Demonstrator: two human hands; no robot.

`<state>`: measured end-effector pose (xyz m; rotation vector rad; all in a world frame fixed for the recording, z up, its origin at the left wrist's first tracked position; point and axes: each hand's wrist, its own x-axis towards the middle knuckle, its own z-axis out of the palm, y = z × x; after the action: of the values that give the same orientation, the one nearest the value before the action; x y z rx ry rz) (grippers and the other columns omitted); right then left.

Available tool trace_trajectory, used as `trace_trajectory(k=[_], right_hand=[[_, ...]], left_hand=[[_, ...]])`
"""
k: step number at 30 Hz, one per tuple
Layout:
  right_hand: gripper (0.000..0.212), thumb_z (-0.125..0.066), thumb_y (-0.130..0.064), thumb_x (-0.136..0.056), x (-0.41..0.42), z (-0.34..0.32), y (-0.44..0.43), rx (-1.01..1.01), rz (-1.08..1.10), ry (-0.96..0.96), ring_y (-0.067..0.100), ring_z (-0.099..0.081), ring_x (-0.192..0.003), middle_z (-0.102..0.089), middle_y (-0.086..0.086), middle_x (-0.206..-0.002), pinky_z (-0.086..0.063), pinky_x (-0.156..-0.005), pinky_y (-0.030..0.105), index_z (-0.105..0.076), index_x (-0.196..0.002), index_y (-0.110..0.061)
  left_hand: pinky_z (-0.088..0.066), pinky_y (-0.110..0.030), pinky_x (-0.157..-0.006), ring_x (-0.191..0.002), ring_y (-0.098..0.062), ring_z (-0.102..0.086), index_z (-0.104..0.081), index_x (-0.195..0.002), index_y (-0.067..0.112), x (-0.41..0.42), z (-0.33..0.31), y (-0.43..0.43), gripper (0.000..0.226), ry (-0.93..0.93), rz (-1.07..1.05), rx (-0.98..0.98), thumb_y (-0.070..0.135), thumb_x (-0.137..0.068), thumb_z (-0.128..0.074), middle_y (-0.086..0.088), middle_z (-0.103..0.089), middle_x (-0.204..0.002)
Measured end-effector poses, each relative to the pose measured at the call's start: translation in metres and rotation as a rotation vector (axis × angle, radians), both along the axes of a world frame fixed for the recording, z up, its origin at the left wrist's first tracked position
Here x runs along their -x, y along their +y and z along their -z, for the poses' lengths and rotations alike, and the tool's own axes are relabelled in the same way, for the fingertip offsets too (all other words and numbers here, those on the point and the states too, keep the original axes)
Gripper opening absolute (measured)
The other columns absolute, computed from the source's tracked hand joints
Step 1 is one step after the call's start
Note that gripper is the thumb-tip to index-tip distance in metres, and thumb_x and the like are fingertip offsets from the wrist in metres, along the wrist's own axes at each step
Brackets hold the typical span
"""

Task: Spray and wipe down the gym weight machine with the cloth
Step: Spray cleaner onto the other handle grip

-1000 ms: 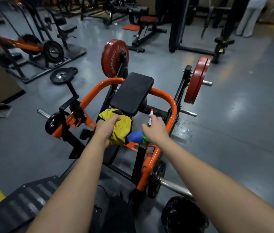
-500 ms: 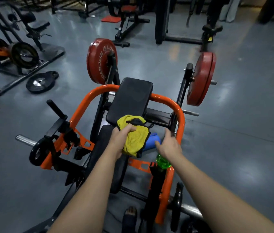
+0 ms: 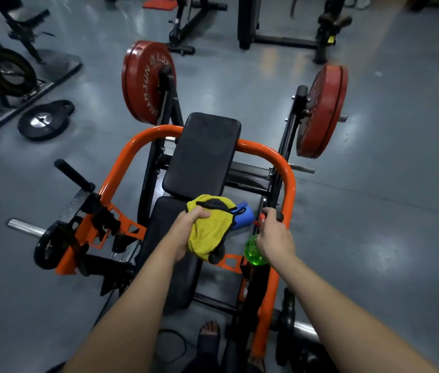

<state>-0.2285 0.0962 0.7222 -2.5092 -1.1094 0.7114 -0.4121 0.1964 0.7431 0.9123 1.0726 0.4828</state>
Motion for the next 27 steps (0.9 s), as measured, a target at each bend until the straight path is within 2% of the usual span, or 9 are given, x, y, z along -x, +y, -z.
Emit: trace_trajectory(k=[3,7,13,16,18,20,22,25,27], right_hand=[[0.027,-0.04,-0.02,-0.107,0.006,-0.011,0.004,-0.063,-0.066,0.052,0.046,-0.064,-0.105,-0.067,0.023,-0.114,-0.049,-0.084,0.046,-0.046,-0.133,-0.015],[0.031,-0.037,-0.027,-0.11,0.017,-0.038,0.015,-0.179,-0.269,0.075,0.042,-0.062,-0.104,-0.068,0.018,-0.111,-0.041,-0.078,0.041,-0.048,-0.138,-0.021],[0.031,-0.044,-0.03,-0.108,0.063,-0.068,0.037,-0.394,-0.456,0.144,0.037,-0.062,-0.107,-0.07,0.01,-0.116,-0.046,-0.084,0.042,-0.053,-0.138,-0.031],[0.03,-0.049,-0.03,-0.104,0.093,-0.078,0.046,-0.491,-0.456,0.282,0.036,-0.064,-0.103,-0.072,0.009,-0.112,-0.051,-0.088,0.045,-0.056,-0.133,-0.033],[0.029,-0.051,-0.035,-0.1,0.112,-0.087,0.051,-0.538,-0.433,0.392,0.033,-0.067,-0.099,-0.073,0.005,-0.109,-0.054,-0.089,0.047,-0.058,-0.128,-0.04],[0.029,-0.052,-0.042,-0.094,0.129,-0.095,0.057,-0.579,-0.433,0.498,0.028,-0.07,-0.091,-0.073,0.001,-0.101,-0.057,-0.084,0.049,-0.059,-0.122,-0.045],[0.03,-0.052,-0.044,-0.093,0.145,-0.099,0.065,-0.589,-0.478,0.563,0.023,-0.071,-0.089,-0.072,-0.001,-0.1,-0.06,-0.081,0.048,-0.059,-0.122,-0.045],[0.031,-0.053,-0.043,-0.097,0.165,-0.103,0.08,-0.606,-0.543,0.583,0.022,-0.07,-0.098,-0.073,0.0,-0.107,-0.059,-0.085,0.048,-0.06,-0.128,-0.039],[0.028,-0.057,-0.034,-0.101,0.179,-0.103,0.092,-0.629,-0.538,0.627,0.018,-0.071,-0.089,-0.073,0.0,-0.1,-0.06,-0.08,0.043,-0.063,-0.128,-0.033]], left_hand=[[-0.058,-0.035,-0.078,-0.09,-0.03,-0.074,-0.071,-0.11,0.005,0.018,-0.008,-0.009,0.041,-0.06,-0.056,0.084,0.024,-0.076,-0.061,-0.017,-0.076,-0.104],[-0.055,-0.039,-0.082,-0.086,-0.032,-0.072,-0.072,-0.105,0.003,0.045,-0.017,-0.015,0.043,-0.114,-0.193,0.085,0.023,-0.07,-0.06,-0.019,-0.074,-0.101],[-0.053,-0.043,-0.092,-0.091,-0.035,-0.071,-0.08,-0.099,0.006,0.096,-0.025,-0.042,0.039,-0.251,-0.436,0.091,0.025,-0.07,-0.064,-0.022,-0.071,-0.108],[-0.043,-0.051,-0.109,-0.112,-0.042,-0.062,-0.068,-0.127,0.001,0.132,-0.027,-0.049,0.085,-0.283,-0.489,0.095,0.026,-0.048,-0.085,-0.028,-0.062,-0.129],[-0.045,-0.051,-0.108,-0.115,-0.044,-0.06,-0.061,-0.134,-0.001,0.154,-0.029,-0.054,0.103,-0.319,-0.513,0.079,0.026,-0.038,-0.089,-0.03,-0.061,-0.13],[-0.057,-0.045,-0.091,-0.097,-0.04,-0.069,-0.067,-0.123,-0.001,0.171,-0.031,-0.057,0.099,-0.351,-0.535,0.056,0.026,-0.031,-0.091,-0.026,-0.069,-0.114],[-0.062,-0.041,-0.075,-0.085,-0.038,-0.072,-0.075,-0.108,-0.001,0.182,-0.035,-0.059,0.081,-0.408,-0.554,0.04,0.027,-0.033,-0.09,-0.024,-0.073,-0.103],[-0.063,-0.039,-0.072,-0.082,-0.036,-0.073,-0.076,-0.102,-0.001,0.196,-0.038,-0.051,0.048,-0.419,-0.629,0.046,0.03,-0.066,-0.069,-0.023,-0.074,-0.1],[-0.062,-0.037,-0.073,-0.08,-0.035,-0.073,-0.078,-0.096,0.0,0.206,-0.034,-0.04,0.042,-0.402,-0.657,0.09,0.028,-0.077,-0.053,-0.021,-0.073,-0.098]])
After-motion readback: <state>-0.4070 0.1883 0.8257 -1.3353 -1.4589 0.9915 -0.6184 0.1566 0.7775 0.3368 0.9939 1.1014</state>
